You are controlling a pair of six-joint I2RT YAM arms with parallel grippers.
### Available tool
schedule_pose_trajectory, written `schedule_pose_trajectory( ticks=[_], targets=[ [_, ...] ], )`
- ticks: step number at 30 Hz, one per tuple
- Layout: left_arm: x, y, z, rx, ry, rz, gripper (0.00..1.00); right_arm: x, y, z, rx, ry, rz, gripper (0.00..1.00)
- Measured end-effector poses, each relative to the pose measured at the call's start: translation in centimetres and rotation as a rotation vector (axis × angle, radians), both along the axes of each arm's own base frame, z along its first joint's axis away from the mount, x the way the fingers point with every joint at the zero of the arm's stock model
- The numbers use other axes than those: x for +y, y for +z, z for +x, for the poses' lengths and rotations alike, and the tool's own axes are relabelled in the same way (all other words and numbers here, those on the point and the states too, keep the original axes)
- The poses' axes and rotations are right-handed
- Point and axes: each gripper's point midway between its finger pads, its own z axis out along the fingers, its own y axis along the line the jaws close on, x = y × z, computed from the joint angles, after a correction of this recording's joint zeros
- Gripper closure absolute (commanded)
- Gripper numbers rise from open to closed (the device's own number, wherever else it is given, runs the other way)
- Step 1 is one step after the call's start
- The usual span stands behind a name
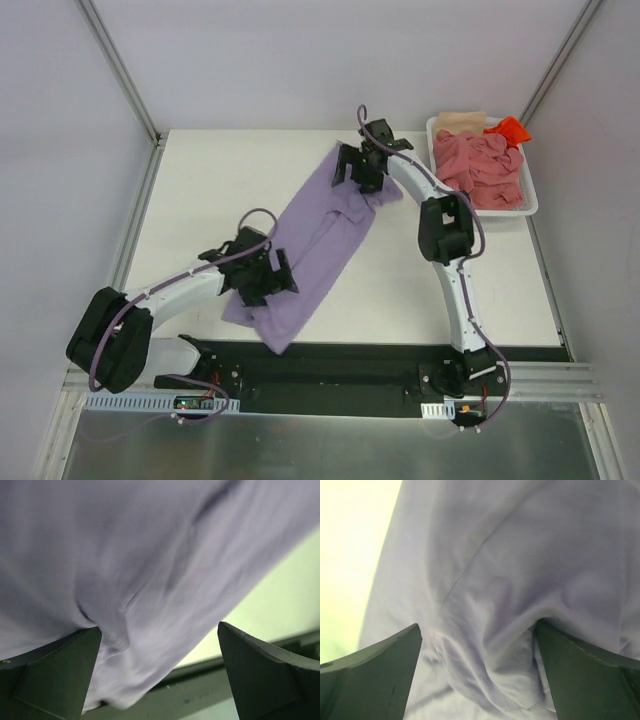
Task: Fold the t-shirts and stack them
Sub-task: Rotate the tshirt 90 degrees
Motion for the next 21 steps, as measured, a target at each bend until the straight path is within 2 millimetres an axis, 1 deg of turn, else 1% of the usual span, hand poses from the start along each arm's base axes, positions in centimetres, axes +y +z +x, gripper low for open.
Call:
schedule_pose_trajectory(
  ticks=[1, 2, 4, 6, 8, 10, 12, 14, 15, 16, 18, 19, 21],
  targets=[
    [-1.9, 0.2, -1.3, 0.015, -0.054, -0.023, 0.01, 1.2, 0.4, 2.3, -0.055, 0.025, 0.022, 0.00],
    [-3.5, 0.4, -2.5, 0.026, -0.104, -0.034, 0.01, 2.1, 0.6, 4.2, -0.108, 0.047, 0.036, 0.00],
    [-5.9, 1.2, -4.2, 0.030, -0.186, -0.054, 0.01, 3.3, 1.2, 6.4, -0.190, 0.082, 0.052, 0.00],
    [-8.1, 2.8, -4.7, 0.000, -0.240, -0.087, 0.01, 3.7, 1.6, 7.0, -0.235, 0.114, 0.057, 0.00],
    [-9.5, 4.4, -4.6, -0.046, -0.259, -0.121, 0.01, 3.9, 2.5, 7.0, -0.276, 0.140, 0.058, 0.01],
    [-9.7, 5.6, -4.5, -0.081, -0.256, -0.148, 0.01, 3.6, 3.6, 6.3, -0.302, 0.177, 0.035, 0.00],
    [-9.6, 6.8, -4.4, -0.123, -0.249, -0.165, 0.01, 3.4, 5.5, 5.7, -0.335, 0.206, 0.011, 0.00],
    [-9.2, 7.6, -4.2, -0.164, -0.236, -0.169, 0.01, 3.3, 8.2, 4.6, -0.373, 0.237, -0.015, 0.00],
    [-9.0, 7.9, -4.0, -0.180, -0.231, -0.165, 0.01, 3.3, 9.6, 3.7, -0.389, 0.249, -0.028, 0.01],
    [-8.6, 8.1, -3.9, -0.199, -0.225, -0.152, 0.01, 3.4, 10.5, 2.6, -0.395, 0.257, -0.041, 0.00],
    [-7.8, 8.0, -3.6, -0.221, -0.216, -0.117, 0.01, 3.8, 12.1, -1.1, -0.390, 0.295, -0.070, 0.00],
    [-7.3, 7.8, -3.5, -0.227, -0.208, -0.090, 0.01, 4.2, 12.4, -3.2, -0.382, 0.319, -0.082, 0.01],
    [-6.1, 7.3, -3.0, -0.232, -0.187, -0.038, 0.01, 5.2, 12.3, -6.8, -0.358, 0.370, -0.093, 0.01]
  ],
)
